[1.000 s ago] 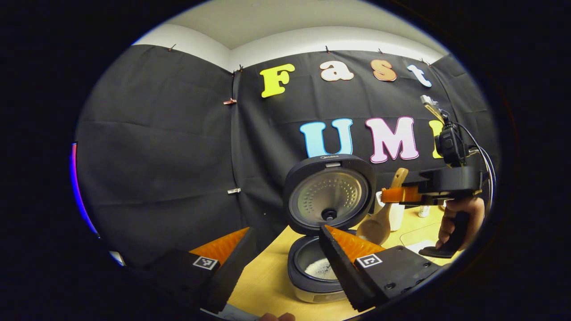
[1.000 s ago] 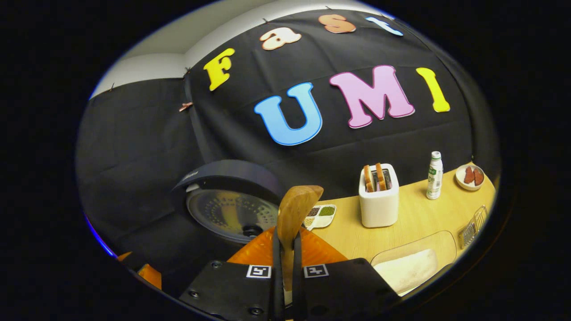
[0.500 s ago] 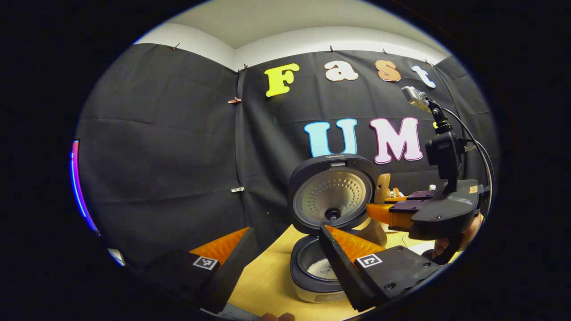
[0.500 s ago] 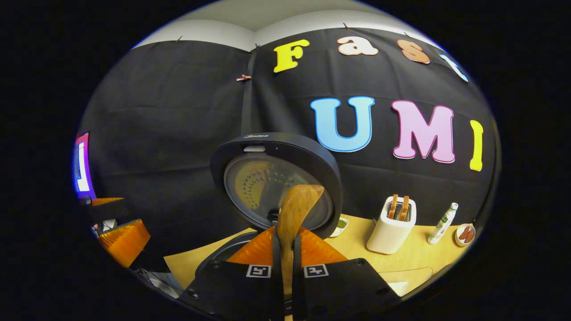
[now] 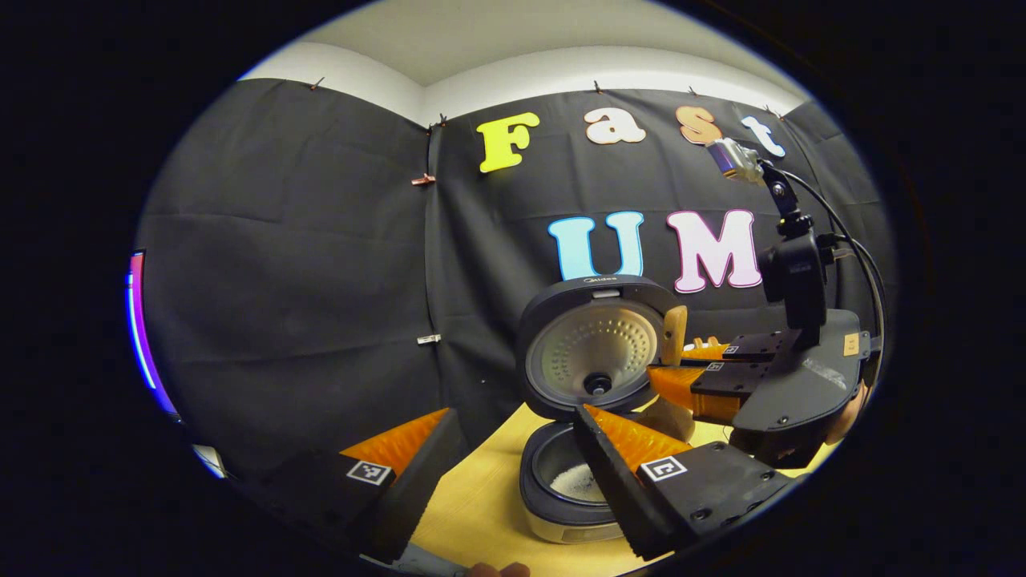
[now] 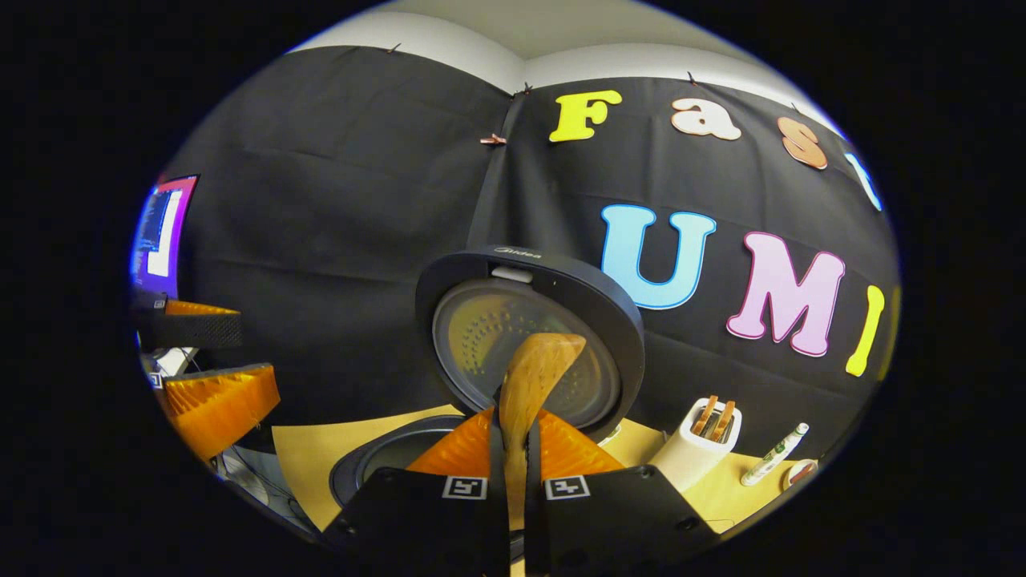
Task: Close the left gripper, press the button to open the rice cooker; take a wooden spoon from the chopstick holder with the right hand, scoop a spoonful of rice and pour it into the rice cooker, then put the wooden spoon back into the chopstick holder.
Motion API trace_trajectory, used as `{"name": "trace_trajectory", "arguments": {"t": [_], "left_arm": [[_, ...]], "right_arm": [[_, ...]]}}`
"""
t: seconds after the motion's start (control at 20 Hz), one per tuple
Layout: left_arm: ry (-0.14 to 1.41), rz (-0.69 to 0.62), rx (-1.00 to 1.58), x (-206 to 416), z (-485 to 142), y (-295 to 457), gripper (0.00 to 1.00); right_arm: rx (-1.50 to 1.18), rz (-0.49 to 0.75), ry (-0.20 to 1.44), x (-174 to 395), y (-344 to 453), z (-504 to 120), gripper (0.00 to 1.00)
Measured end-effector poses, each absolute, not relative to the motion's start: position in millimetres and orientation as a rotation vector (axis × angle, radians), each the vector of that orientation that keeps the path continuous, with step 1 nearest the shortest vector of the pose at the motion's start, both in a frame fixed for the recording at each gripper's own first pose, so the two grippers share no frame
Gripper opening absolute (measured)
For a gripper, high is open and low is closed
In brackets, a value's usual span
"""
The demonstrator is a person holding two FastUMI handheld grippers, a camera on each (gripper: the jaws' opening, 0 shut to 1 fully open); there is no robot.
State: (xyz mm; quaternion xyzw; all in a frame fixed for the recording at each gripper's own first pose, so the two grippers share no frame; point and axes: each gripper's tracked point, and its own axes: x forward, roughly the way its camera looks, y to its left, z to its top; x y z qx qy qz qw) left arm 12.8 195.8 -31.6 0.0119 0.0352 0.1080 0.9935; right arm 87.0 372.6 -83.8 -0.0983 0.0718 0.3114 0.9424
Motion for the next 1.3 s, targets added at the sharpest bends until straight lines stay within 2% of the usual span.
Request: {"name": "trace_trajectory", "arguments": {"t": [0.25,0.65,1.05,1.3], "left_arm": [[0.070,0.218,0.024,10.4,-28.3,188.9,0.97],[0.059,0.159,0.009,22.5,-18.3,142.8,0.97],[0.039,0.084,0.023,37.2,-2.7,69.9,0.97],[0.050,0.083,0.030,45.5,0.8,41.4,0.97]], "right_arm": [[-0.137,0.589,0.157,92.5,354.4,-75.6,0.11],[-0.053,0.447,0.128,110.5,273.4,-47.7,0.12],[-0.028,0.275,0.136,118.3,148.5,-41.7,0.11],[-0.007,0.141,0.158,125.3,51.2,-44.5,0.12]]}}
